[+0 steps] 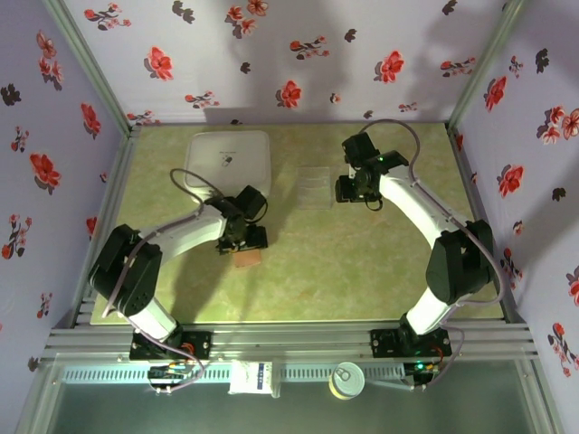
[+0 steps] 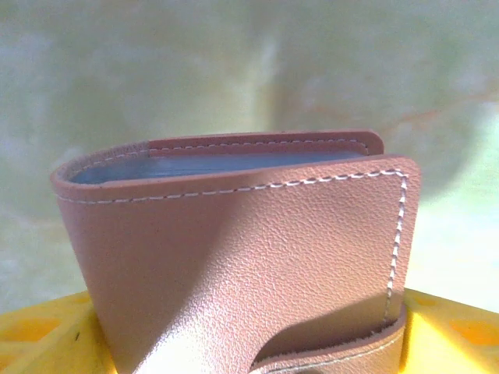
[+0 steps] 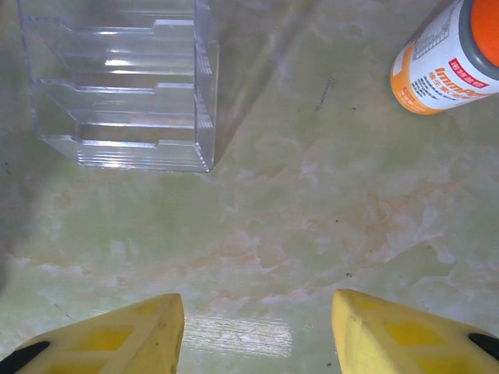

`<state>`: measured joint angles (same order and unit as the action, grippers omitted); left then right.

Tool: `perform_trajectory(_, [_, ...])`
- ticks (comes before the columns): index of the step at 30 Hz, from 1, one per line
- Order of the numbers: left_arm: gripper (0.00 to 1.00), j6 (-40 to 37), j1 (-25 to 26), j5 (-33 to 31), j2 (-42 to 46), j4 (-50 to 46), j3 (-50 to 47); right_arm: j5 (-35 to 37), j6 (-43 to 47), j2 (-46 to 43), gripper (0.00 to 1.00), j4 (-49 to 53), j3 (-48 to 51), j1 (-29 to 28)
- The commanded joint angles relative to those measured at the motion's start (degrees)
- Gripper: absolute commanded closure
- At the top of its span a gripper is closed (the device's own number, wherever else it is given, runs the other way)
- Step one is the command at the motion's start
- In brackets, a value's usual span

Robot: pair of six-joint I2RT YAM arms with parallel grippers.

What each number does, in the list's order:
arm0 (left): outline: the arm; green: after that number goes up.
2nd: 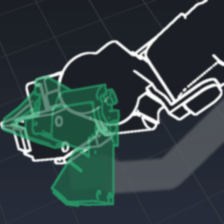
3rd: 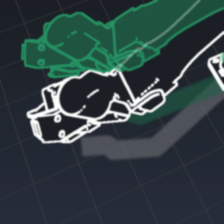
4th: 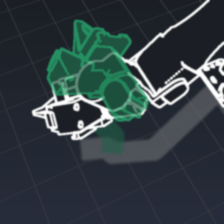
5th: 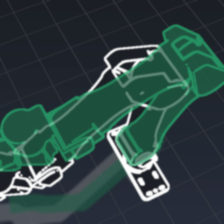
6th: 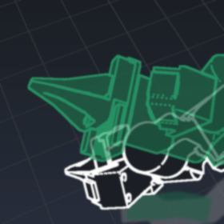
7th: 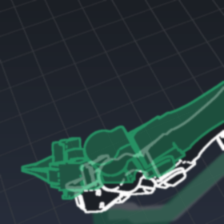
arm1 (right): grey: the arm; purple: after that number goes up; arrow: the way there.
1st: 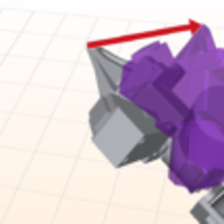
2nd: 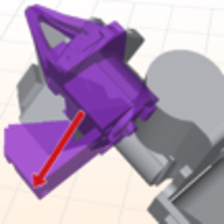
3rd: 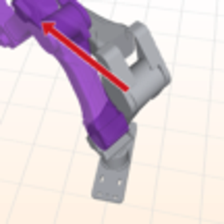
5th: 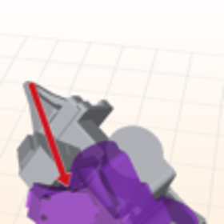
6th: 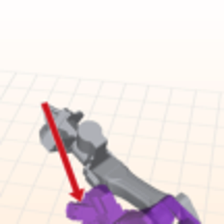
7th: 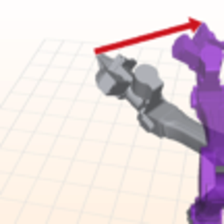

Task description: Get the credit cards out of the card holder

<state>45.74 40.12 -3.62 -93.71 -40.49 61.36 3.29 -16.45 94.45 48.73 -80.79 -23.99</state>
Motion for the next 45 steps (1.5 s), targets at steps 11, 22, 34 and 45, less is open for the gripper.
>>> perform_trajectory(11, [0.19,-2.76,9.40,4.54,-17.90,-3.73,20.30,5.69,-1.19,-9.77,0.46,0.73,10.30,0.17])
perform_trajectory(22, [0.17,-2.00,11.01,7.73,-22.12,-1.87,20.73,5.19,-3.33,-11.05,0.46,0.05,13.31,0.10])
perform_trajectory(34, [0.10,0.29,10.98,10.04,-18.43,1.57,18.60,3.48,-4.64,-10.20,0.46,0.39,11.67,-0.66])
perform_trajectory(45, [0.04,2.33,11.07,12.35,-15.13,4.33,16.01,2.92,-5.76,-9.64,0.45,-0.11,11.82,-2.33])
